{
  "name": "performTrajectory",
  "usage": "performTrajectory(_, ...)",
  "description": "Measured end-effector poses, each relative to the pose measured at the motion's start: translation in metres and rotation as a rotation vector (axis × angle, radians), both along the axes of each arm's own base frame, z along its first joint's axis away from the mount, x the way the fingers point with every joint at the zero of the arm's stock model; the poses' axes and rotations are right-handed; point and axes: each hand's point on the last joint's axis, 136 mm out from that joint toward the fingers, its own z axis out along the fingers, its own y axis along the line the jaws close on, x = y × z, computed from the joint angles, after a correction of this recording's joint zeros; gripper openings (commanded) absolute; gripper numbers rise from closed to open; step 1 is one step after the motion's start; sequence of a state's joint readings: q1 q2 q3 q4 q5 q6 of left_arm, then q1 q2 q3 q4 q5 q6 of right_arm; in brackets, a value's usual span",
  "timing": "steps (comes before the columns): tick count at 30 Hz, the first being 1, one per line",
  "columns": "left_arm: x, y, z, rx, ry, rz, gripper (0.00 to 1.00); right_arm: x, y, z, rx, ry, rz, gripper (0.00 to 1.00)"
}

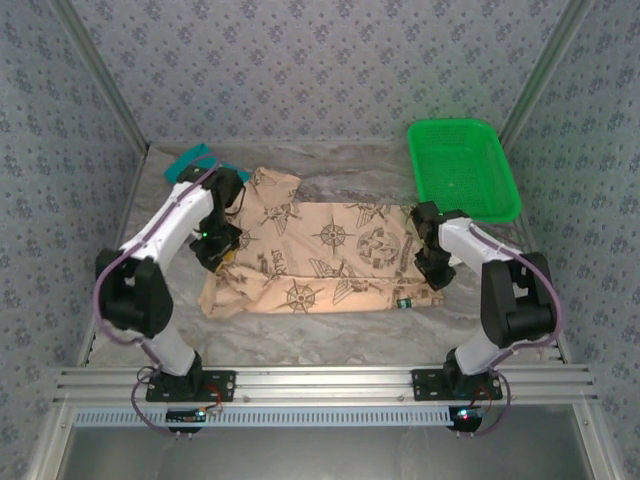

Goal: Fold the inside-out t-shirt

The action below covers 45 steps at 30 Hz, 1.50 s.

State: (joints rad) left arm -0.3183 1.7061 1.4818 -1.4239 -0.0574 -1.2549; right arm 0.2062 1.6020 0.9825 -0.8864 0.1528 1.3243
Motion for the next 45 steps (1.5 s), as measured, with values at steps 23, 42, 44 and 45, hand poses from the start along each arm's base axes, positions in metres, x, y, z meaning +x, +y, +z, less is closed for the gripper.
performTrajectory(23,-0.118,0.025,-0.094,-0.014,0.203,-0.104,0.66,-0.021,0.339,0.049,0.277,-0.481,1.925,0.51)
performTrajectory(42,-0.121,0.065,-0.116,-0.008,0.22,0.048,0.0,-0.028,0.469,0.007,0.064,-0.742,2.411,0.1)
performTrajectory(44,-0.124,0.068,-0.118,-0.011,0.232,0.059,0.0,-0.023,0.468,0.008,0.068,-0.75,2.391,0.0)
performTrajectory(45,-0.126,0.07,-0.118,-0.014,0.238,0.062,0.0,-0.02,0.468,0.009,0.075,-0.755,2.373,0.0)
